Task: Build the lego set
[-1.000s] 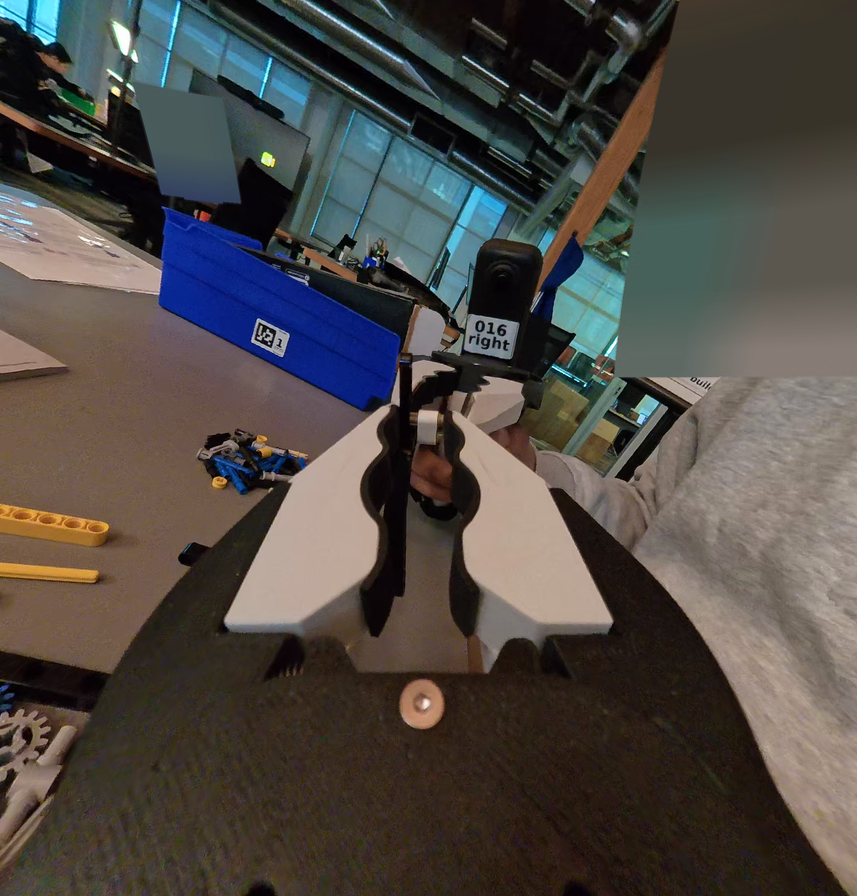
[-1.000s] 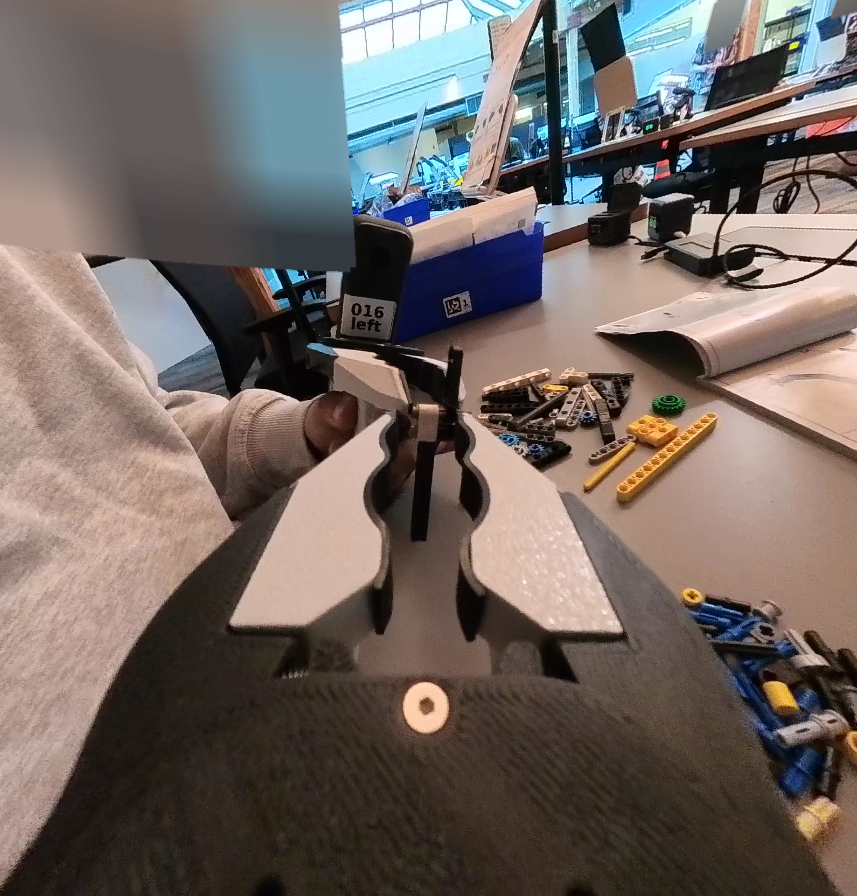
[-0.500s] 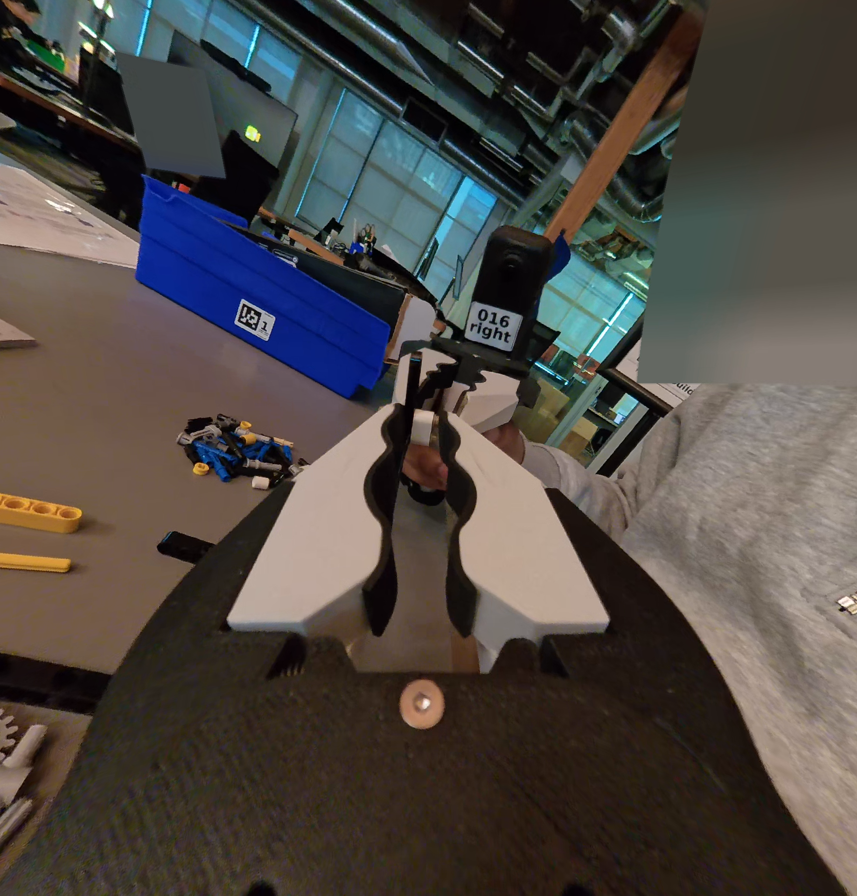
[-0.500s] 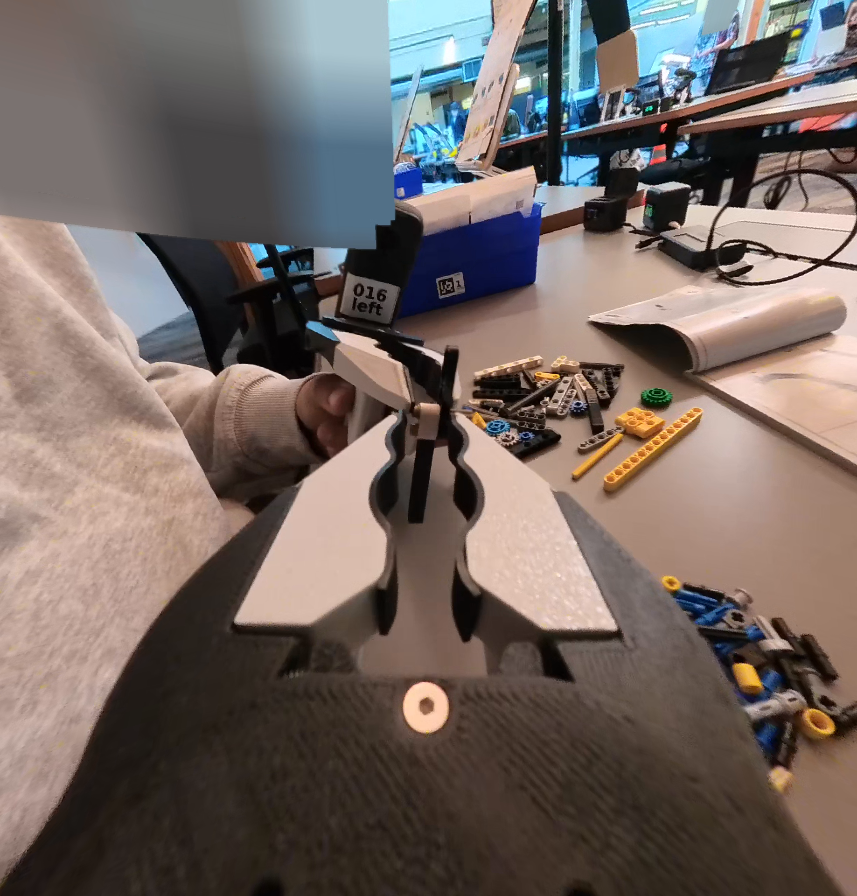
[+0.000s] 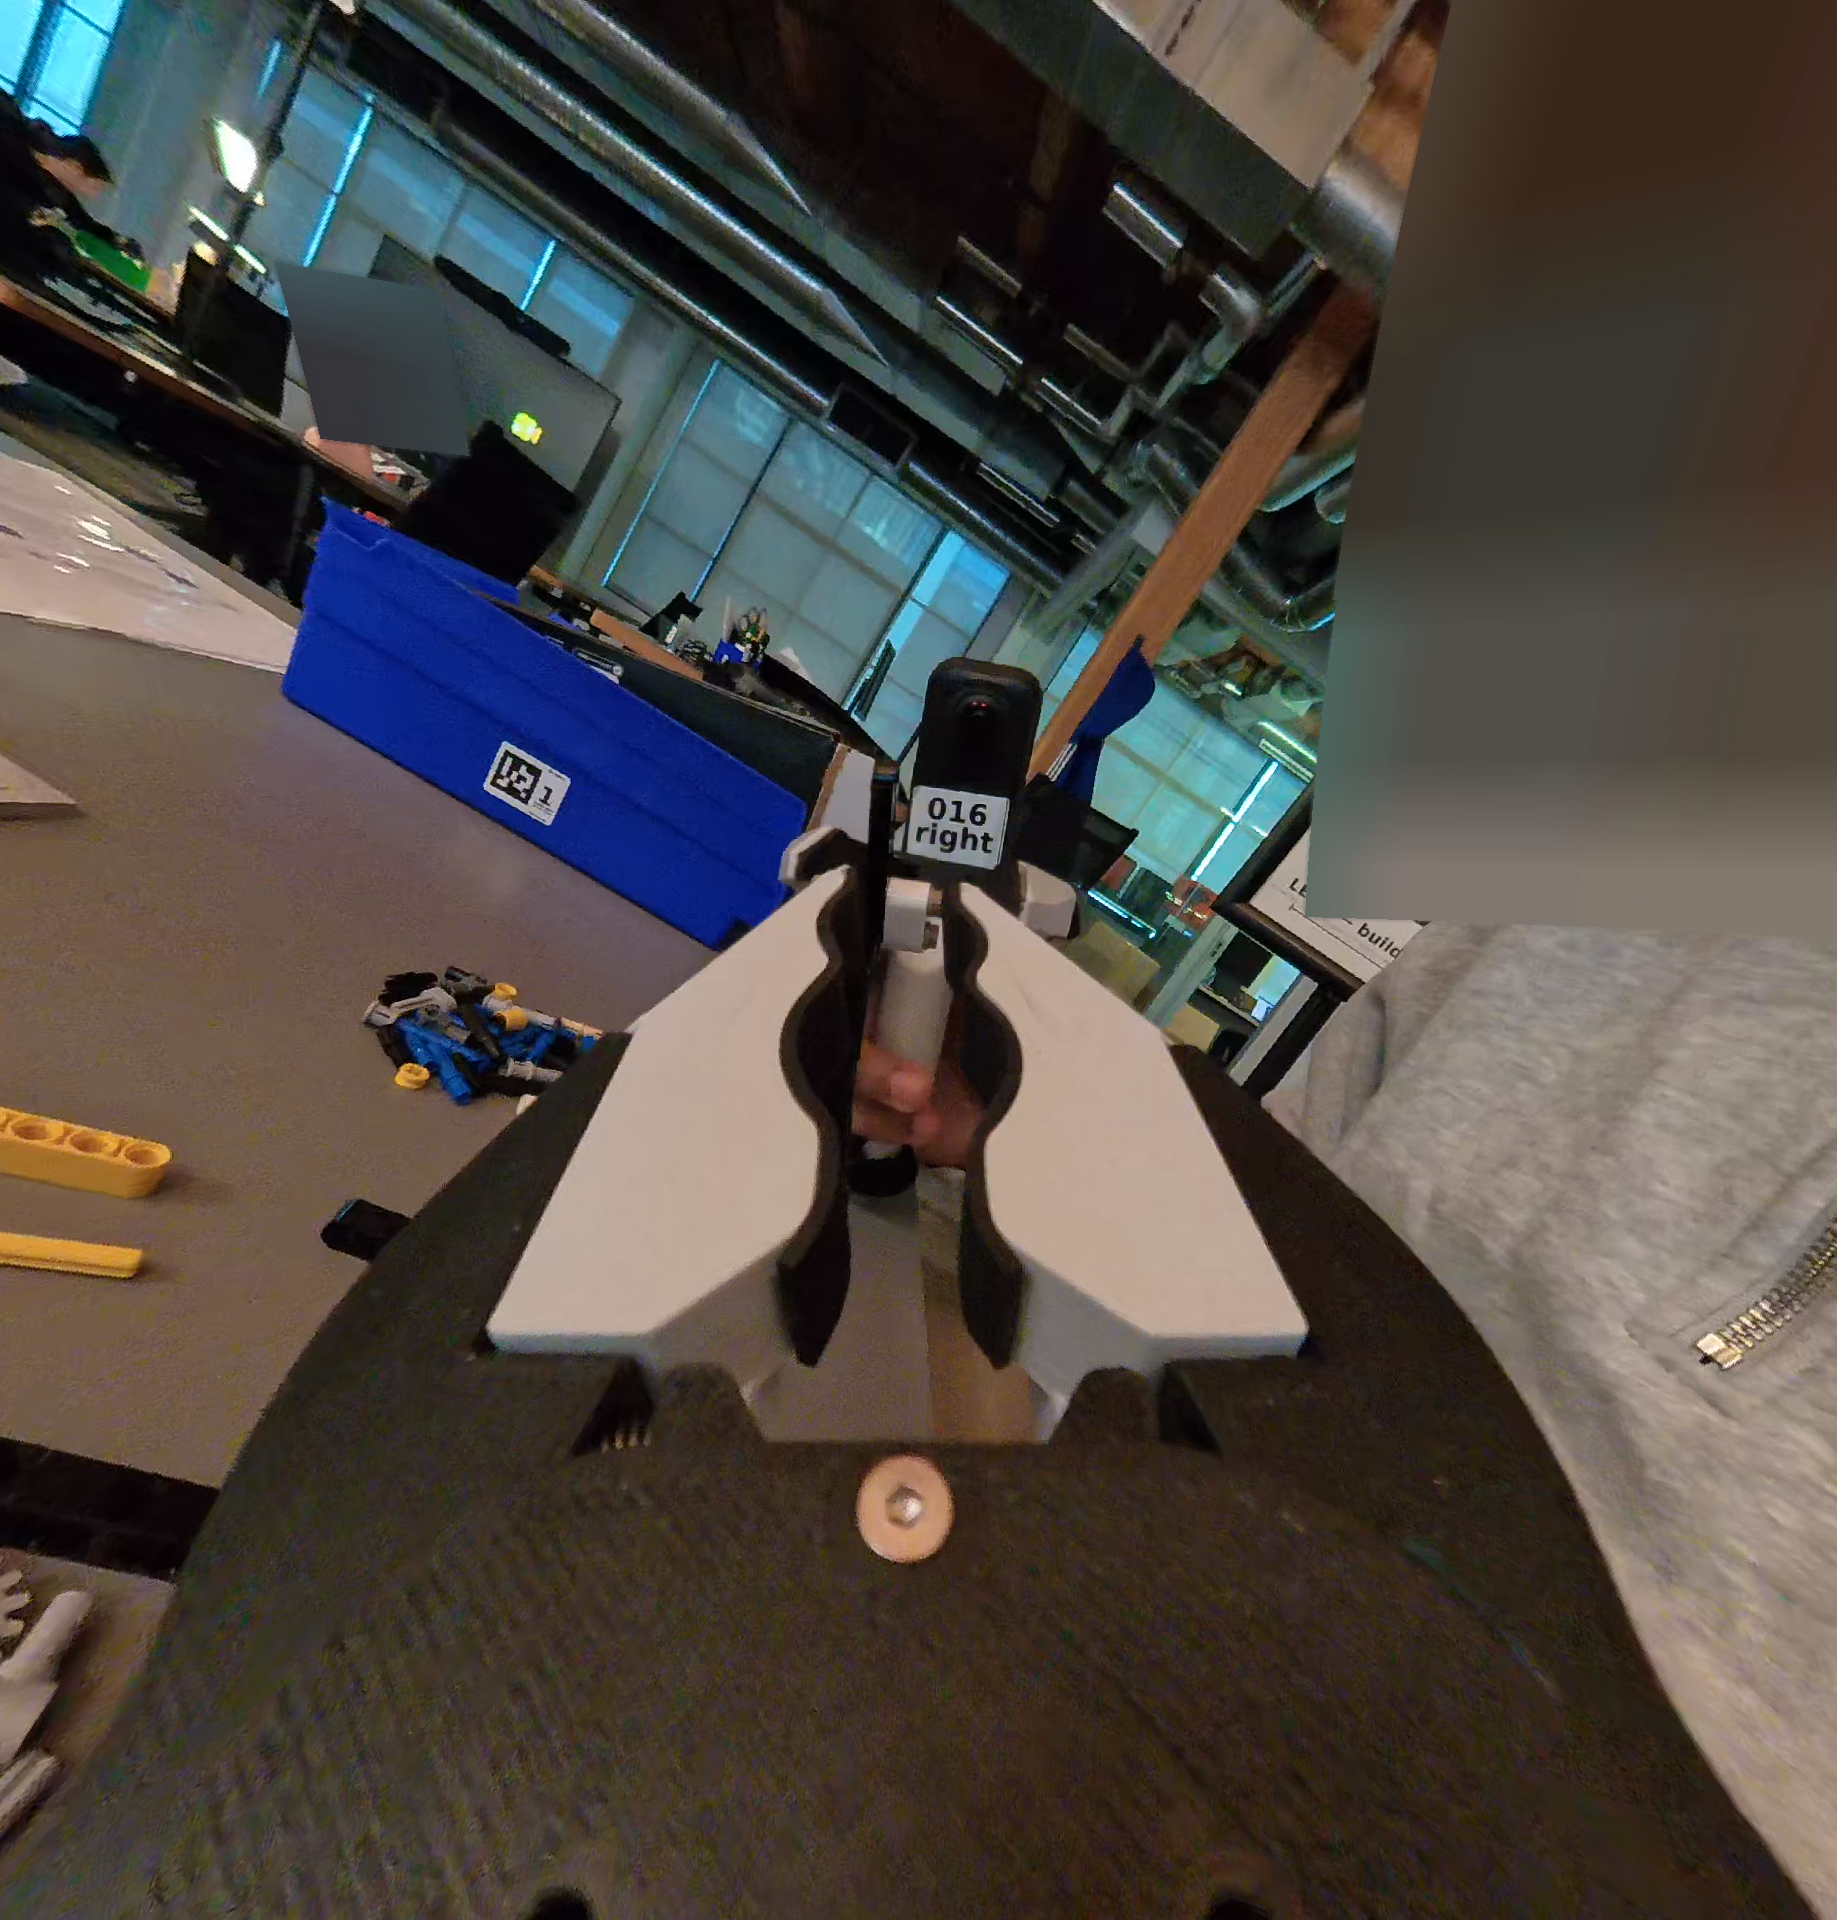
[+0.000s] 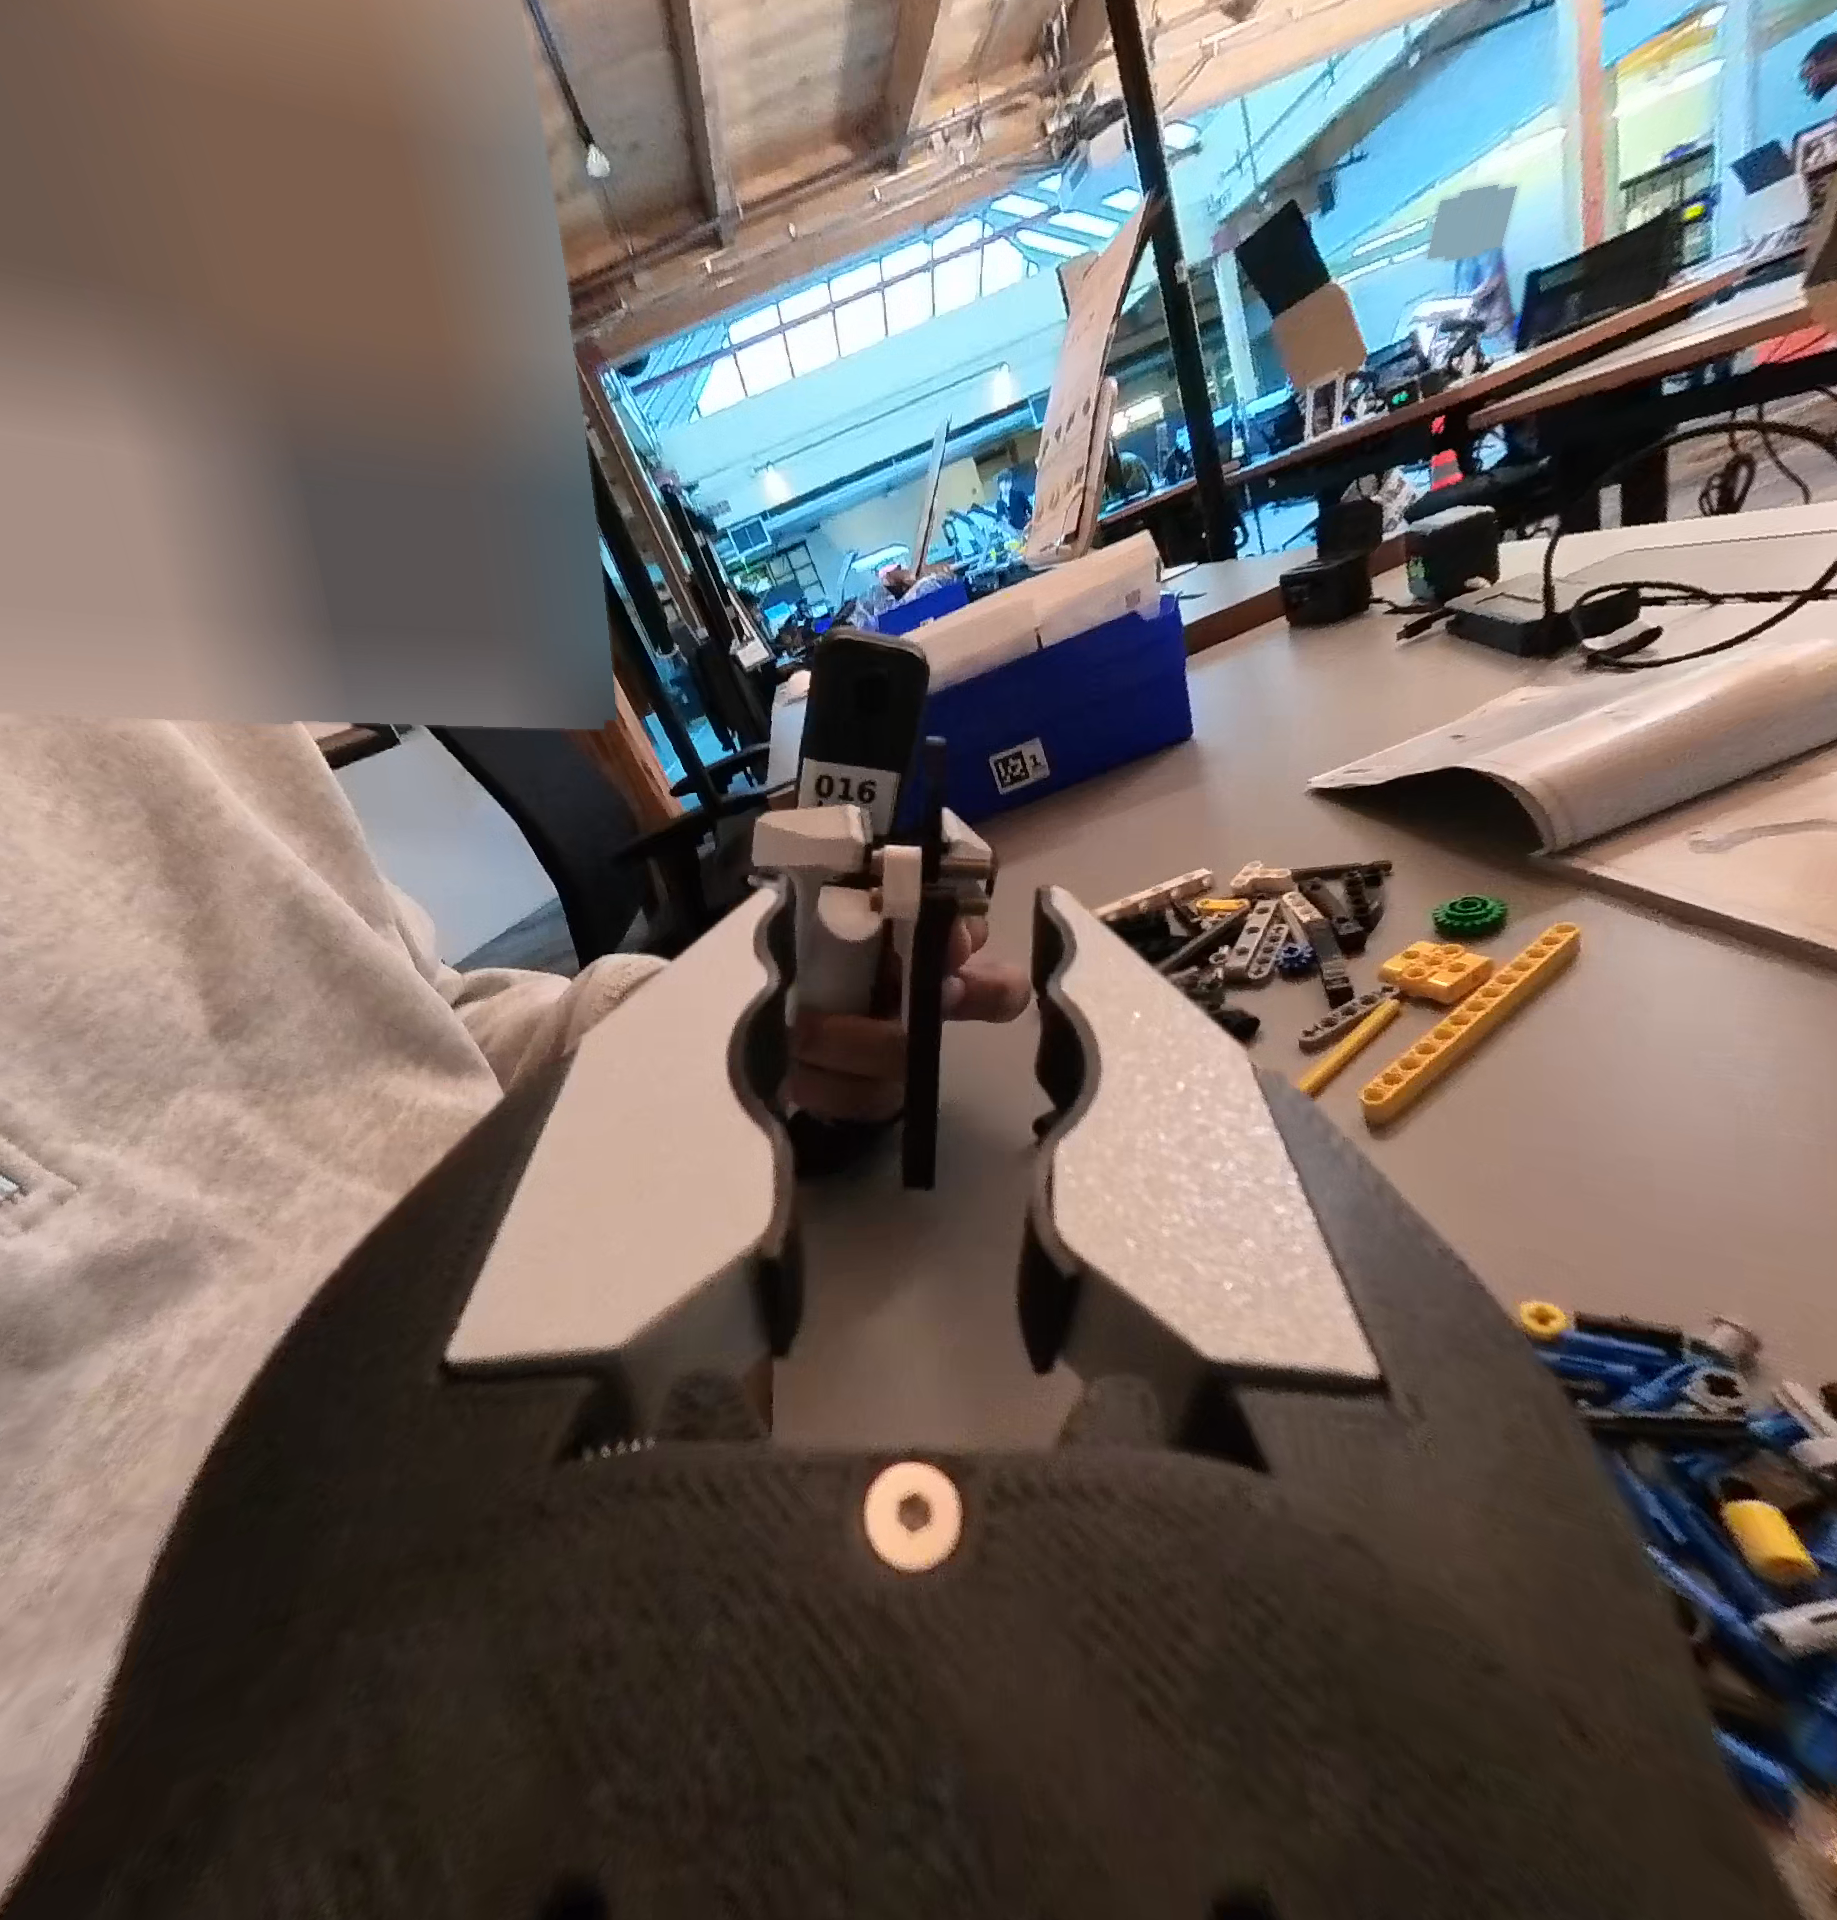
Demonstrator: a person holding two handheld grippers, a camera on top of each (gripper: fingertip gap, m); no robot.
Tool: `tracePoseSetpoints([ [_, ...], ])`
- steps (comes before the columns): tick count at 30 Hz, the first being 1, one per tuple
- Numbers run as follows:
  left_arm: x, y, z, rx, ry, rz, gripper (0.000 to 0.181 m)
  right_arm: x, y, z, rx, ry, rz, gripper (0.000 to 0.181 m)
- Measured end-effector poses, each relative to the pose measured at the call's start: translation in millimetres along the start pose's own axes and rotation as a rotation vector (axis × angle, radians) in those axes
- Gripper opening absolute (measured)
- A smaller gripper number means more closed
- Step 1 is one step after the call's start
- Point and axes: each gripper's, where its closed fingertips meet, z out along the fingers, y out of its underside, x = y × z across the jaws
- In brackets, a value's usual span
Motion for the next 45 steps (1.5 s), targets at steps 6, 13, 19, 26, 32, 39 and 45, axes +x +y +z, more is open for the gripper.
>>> tracePoseSetpoints([
  [6, 0.4, 8.5, 4.5, -0.047, -0.024, 0.051, 0.012, -3.7, 3.5, 3.5, -0.014, -0.007, -0.019, 0.043],
  [13, 2.3, 12.0, 7.2, -0.059, -0.023, 0.061, 0.012, -4.7, 5.4, 5.7, -0.020, -0.008, -0.019, 0.043],
  [19, 3.1, 10.5, 7.0, -0.055, -0.027, 0.068, 0.012, -3.5, 3.5, 5.1, -0.010, -0.006, -0.010, 0.043],
  [26, 4.9, 15.9, 9.6, -0.088, -0.029, 0.086, 0.011, -2.1, 2.7, 4.8, -0.008, 0.004, -0.018, 0.042],
  [32, 2.0, 15.8, 9.3, -0.087, -0.040, 0.071, 0.012, -0.6, 0.1, 3.2, 0.004, 0.009, -0.014, 0.042],
  [39, -3.6, 10.9, 6.8, -0.061, -0.065, 0.046, 0.012, 1.2, 1.6, 3.6, -0.005, 0.020, -0.016, 0.042],
  [45, -8.5, 10.3, 5.5, -0.058, -0.079, 0.007, 0.012, 5.4, 0.4, 1.9, -0.008, 0.063, -0.058, 0.041],
])
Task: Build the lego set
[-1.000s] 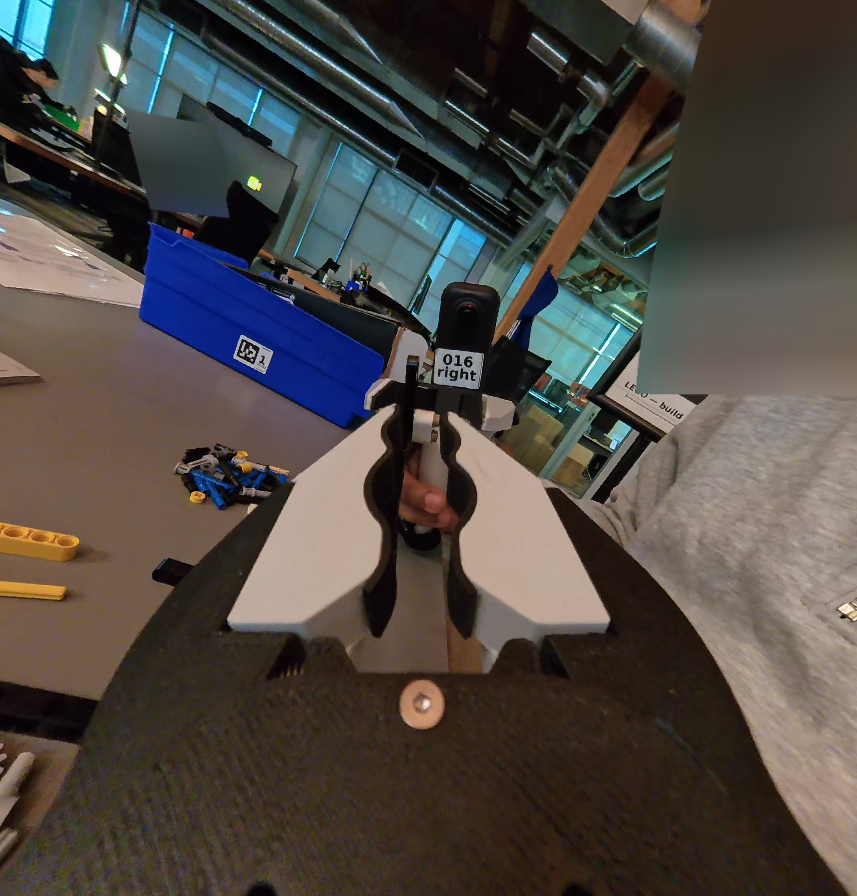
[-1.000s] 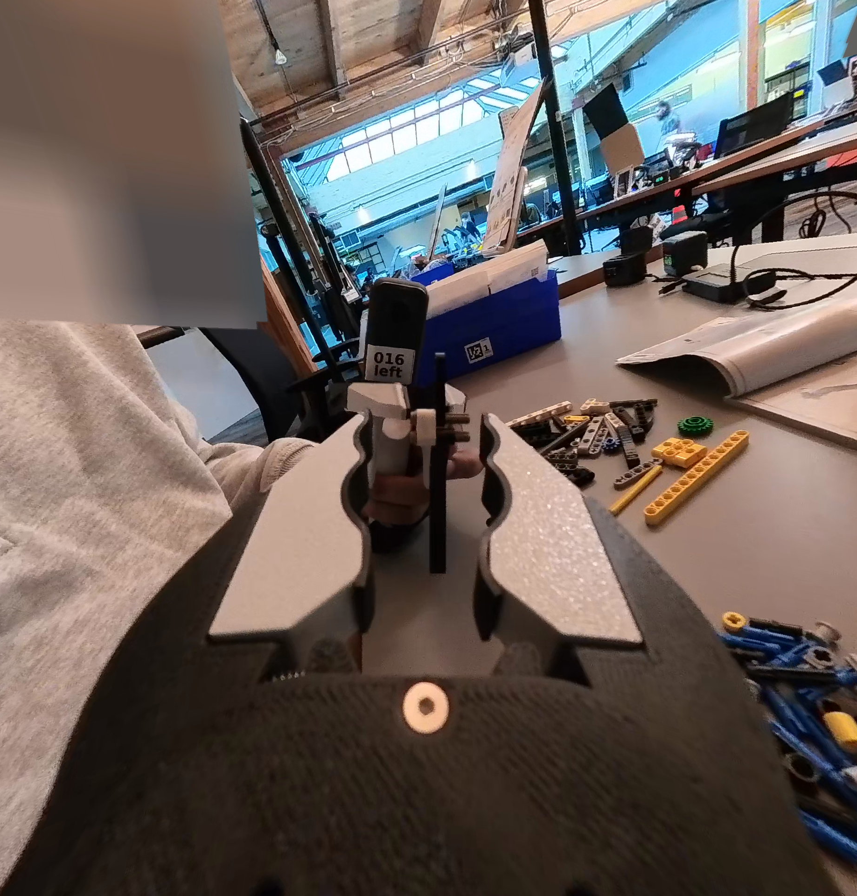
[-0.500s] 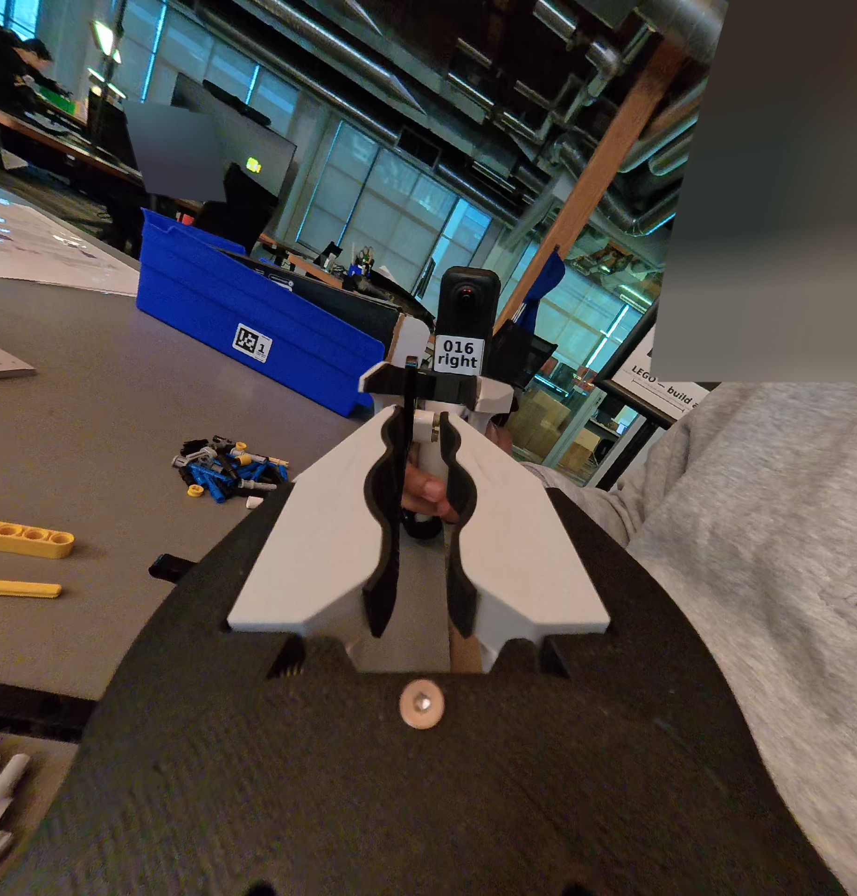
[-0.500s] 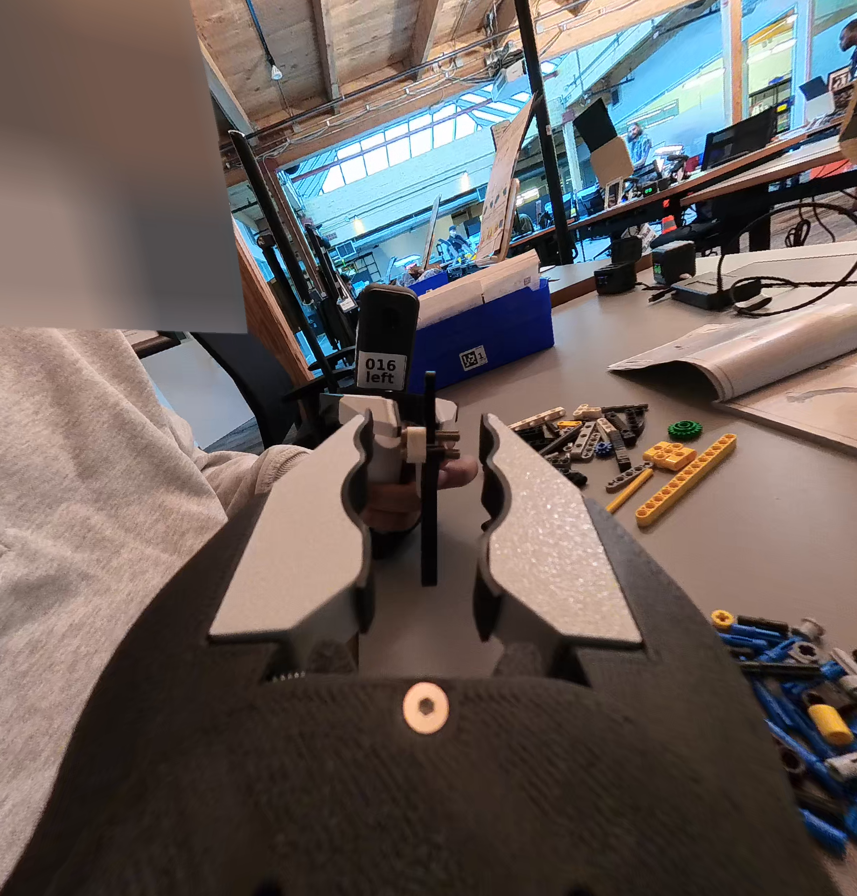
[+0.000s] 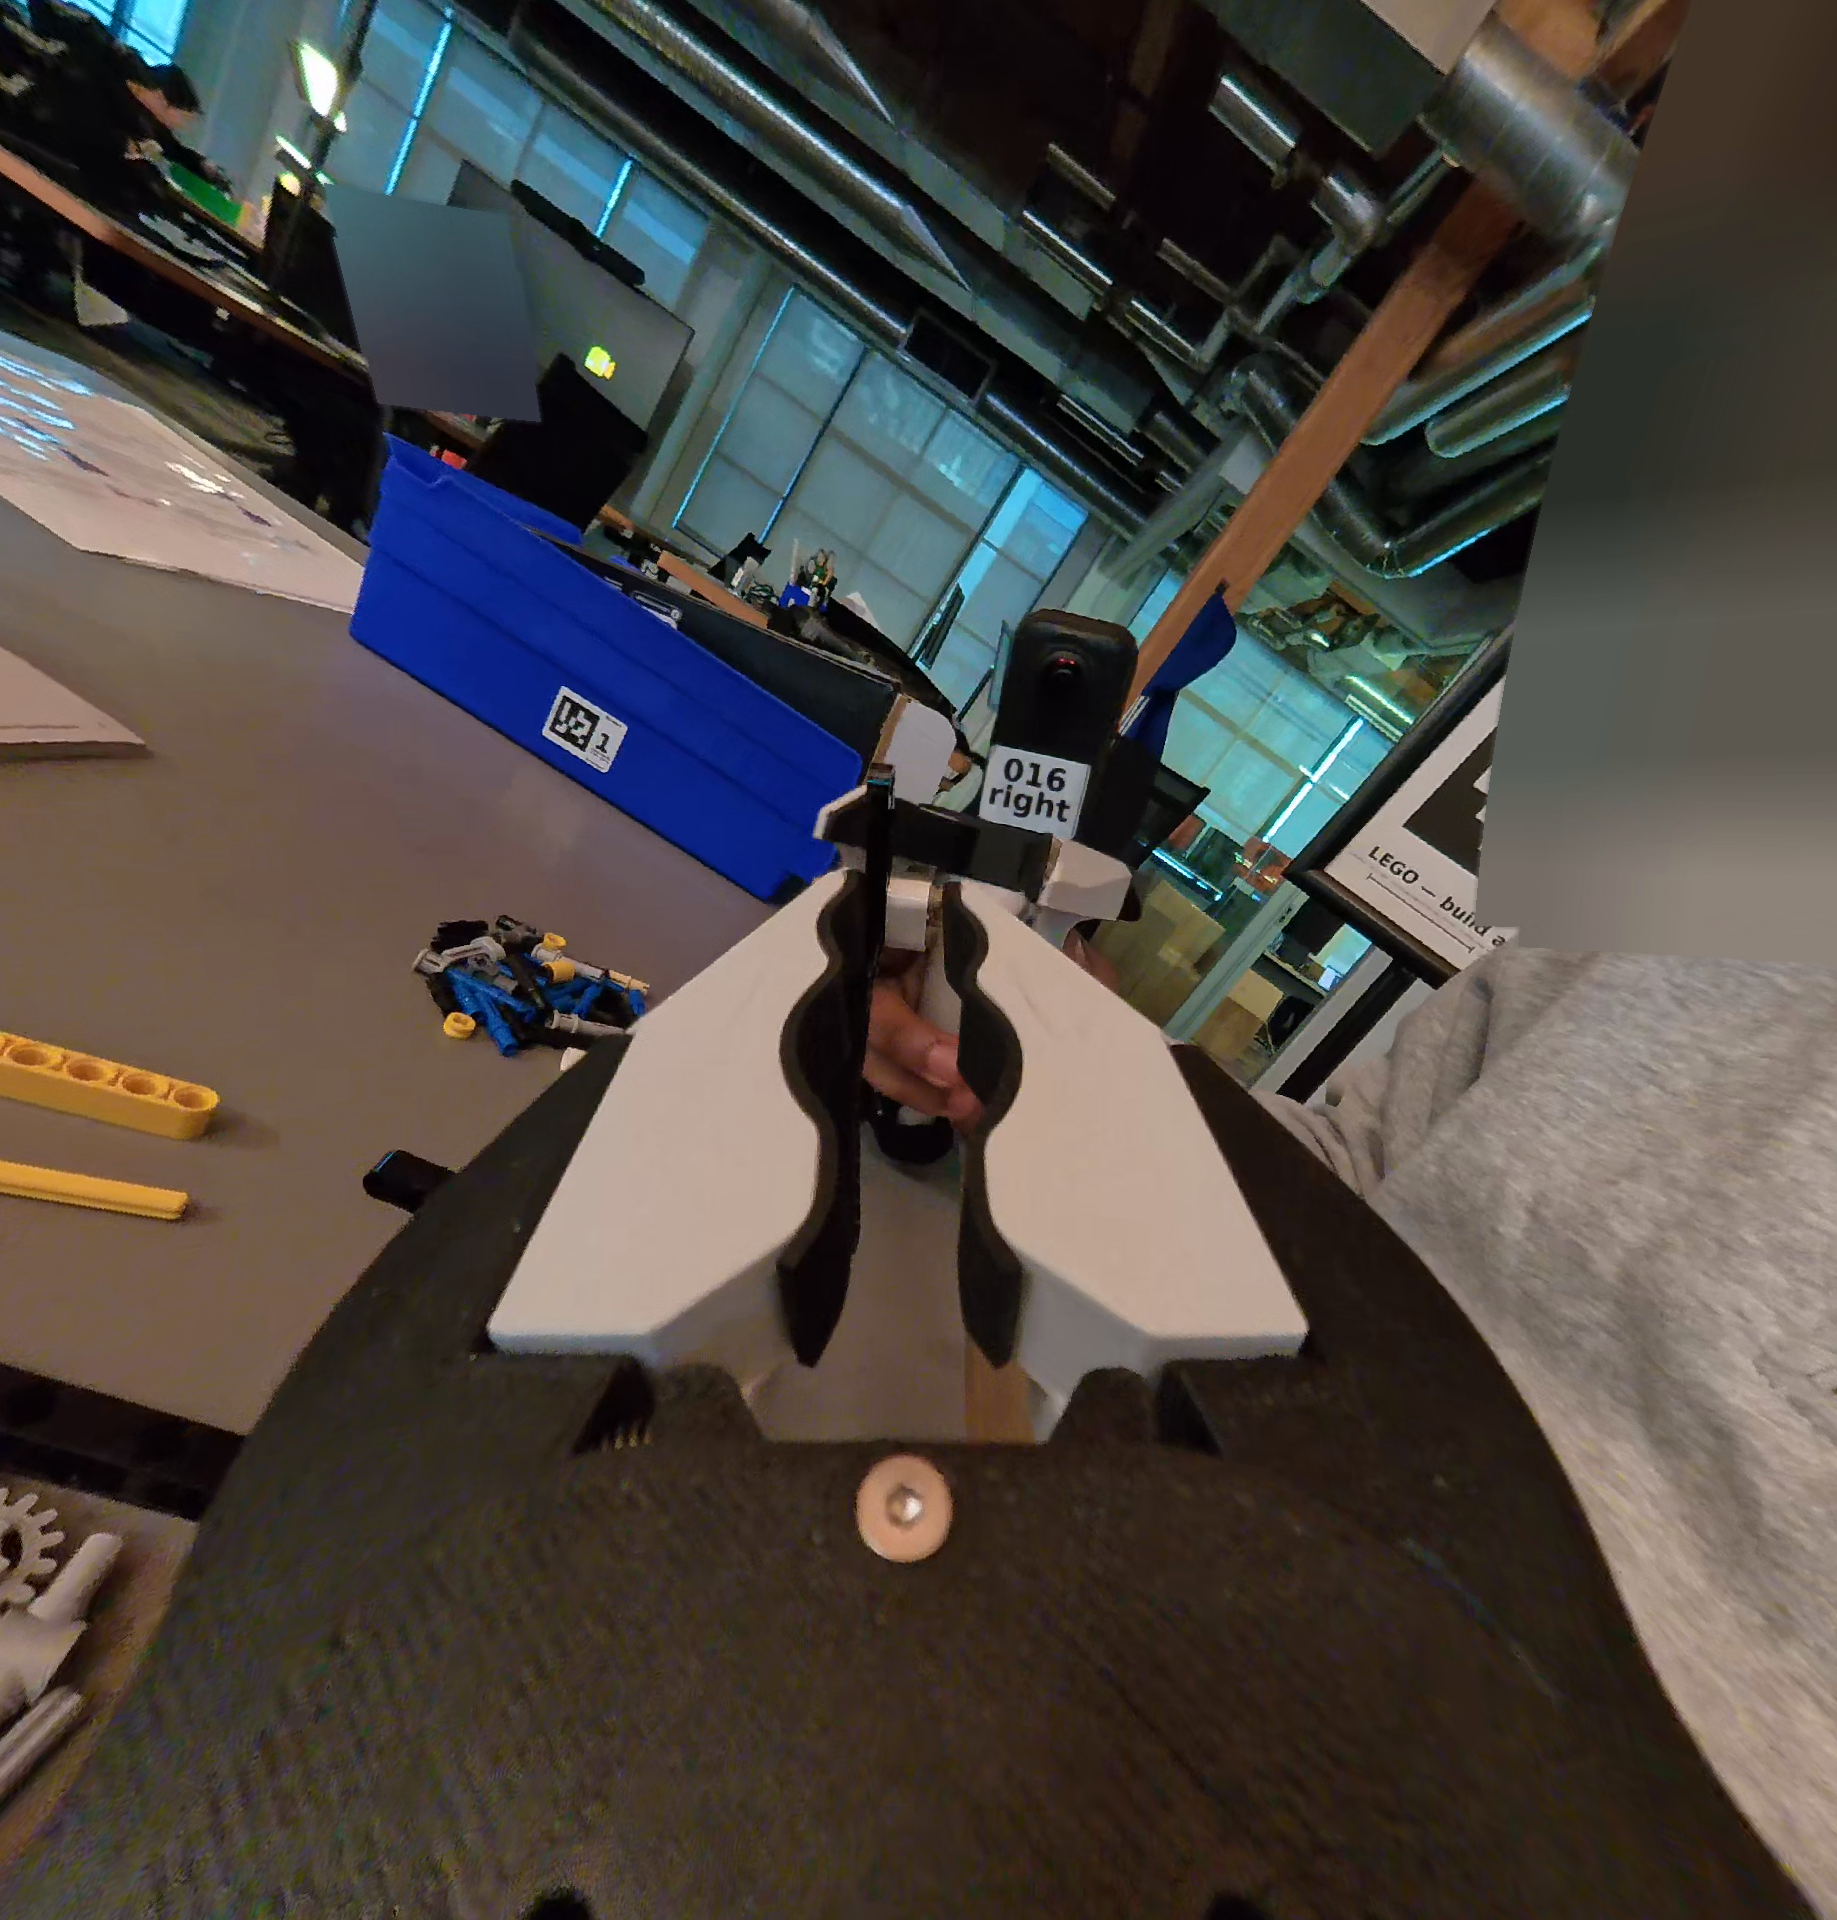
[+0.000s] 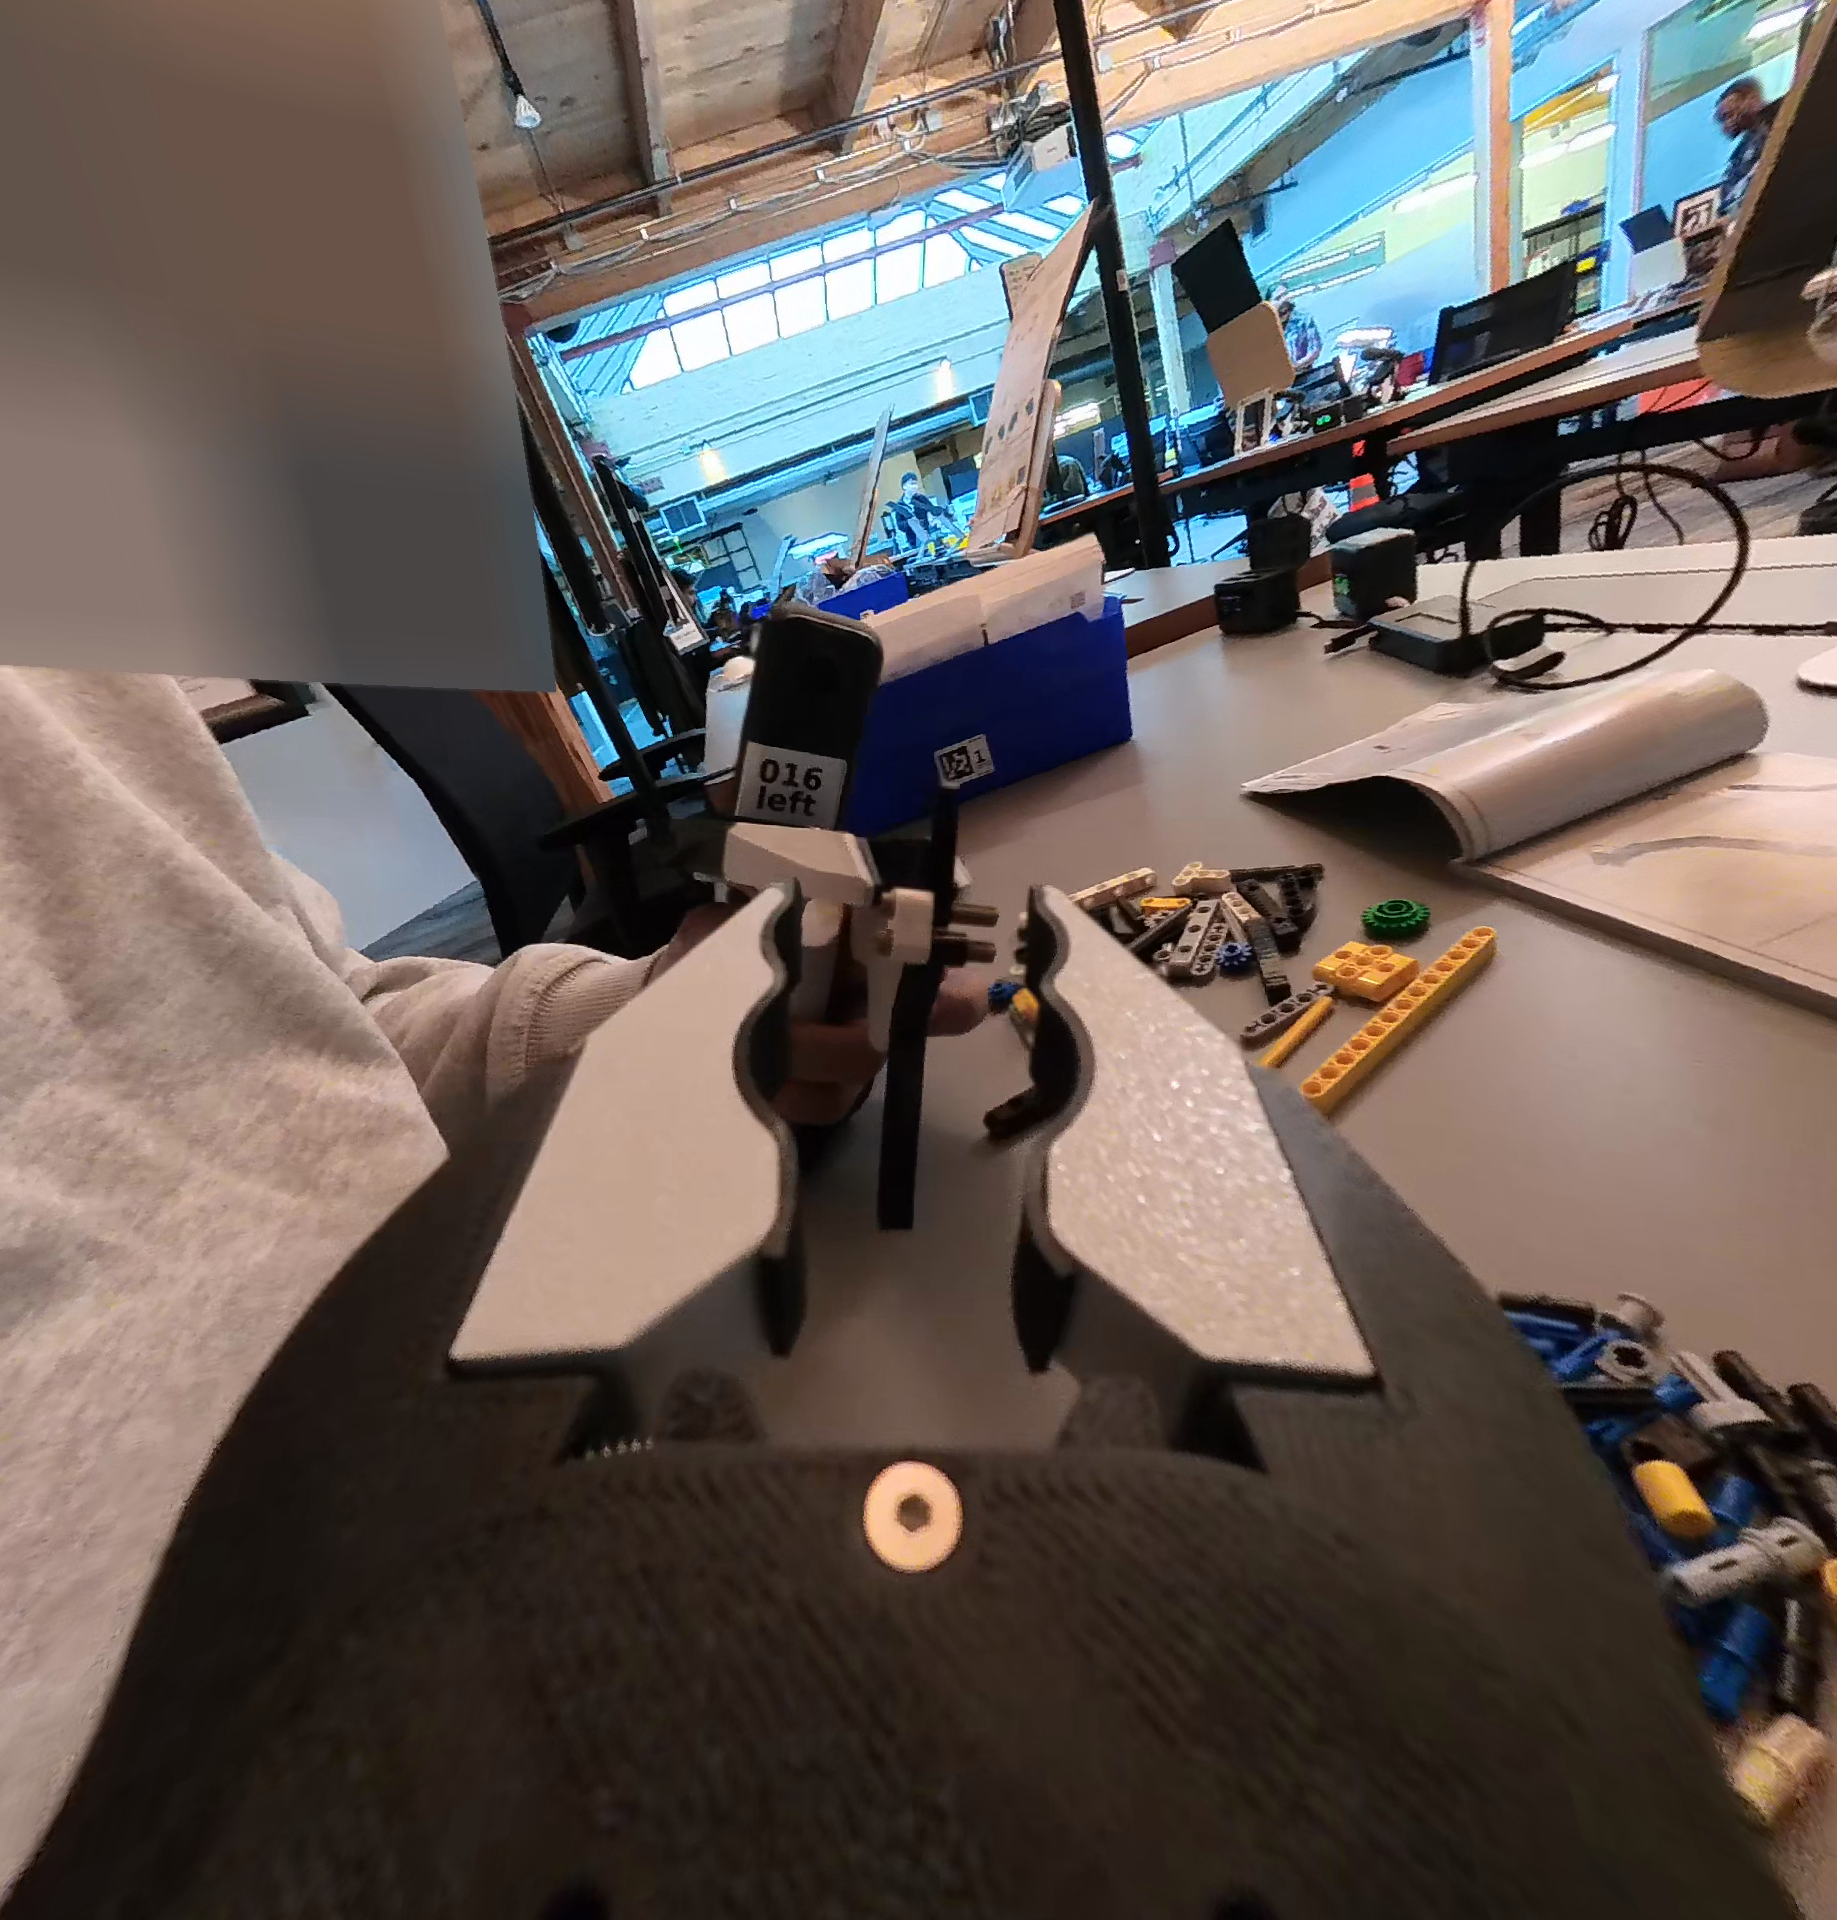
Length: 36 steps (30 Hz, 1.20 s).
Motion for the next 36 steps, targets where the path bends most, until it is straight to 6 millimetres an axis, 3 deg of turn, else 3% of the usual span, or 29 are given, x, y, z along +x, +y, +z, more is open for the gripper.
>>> tracePoseSetpoints([
  [5, -8.4, -2.2, -1.6, 0.019, -0.030, -0.054, 0.011, 1.9, -0.3, -1.2, -0.004, 0.018, -0.021, 0.039],
  [10, -15.4, -12.1, -7.6, 0.083, -0.022, -0.157, 0.012, 1.6, 11.3, 3.5, -0.079, 0.043, -0.088, 0.036],
  [14, -23.7, -3.9, -6.2, 0.037, -0.062, -0.182, 0.012, 5.8, 16.5, 5.2, -0.134, 0.137, -0.242, 0.036],
  [20, -20.8, 5.8, 0.2, -0.010, -0.053, -0.203, 0.012, 8.1, 24.9, 6.1, -0.217, 0.217, -0.428, 0.024],
  [23, -21.4, 9.8, 2.1, -0.034, -0.071, -0.186, 0.012, 10.3, 31.9, 8.6, -0.257, 0.236, -0.443, 0.026],
  [26, -21.6, 11.9, 2.5, -0.052, -0.082, -0.167, 0.012, 15.6, 31.4, 6.6, -0.266, 0.273, -0.435, 0.012],
  [29, -21.7, 11.8, 3.9, -0.048, -0.093, -0.168, 0.013, 16.4, 29.7, 4.8, -0.256, 0.266, -0.384, 0.010],
  [33, -22.9, 10.2, 5.2, -0.038, -0.106, -0.180, 0.035, 21.6, 20.8, 0.2, -0.203, 0.291, -0.316, 0.009],
  [36, -24.3, 13.7, 6.0, -0.060, -0.122, -0.163, 0.040, 27.2, 10.9, -6.1, -0.144, 0.317, -0.273, 0.008],
])
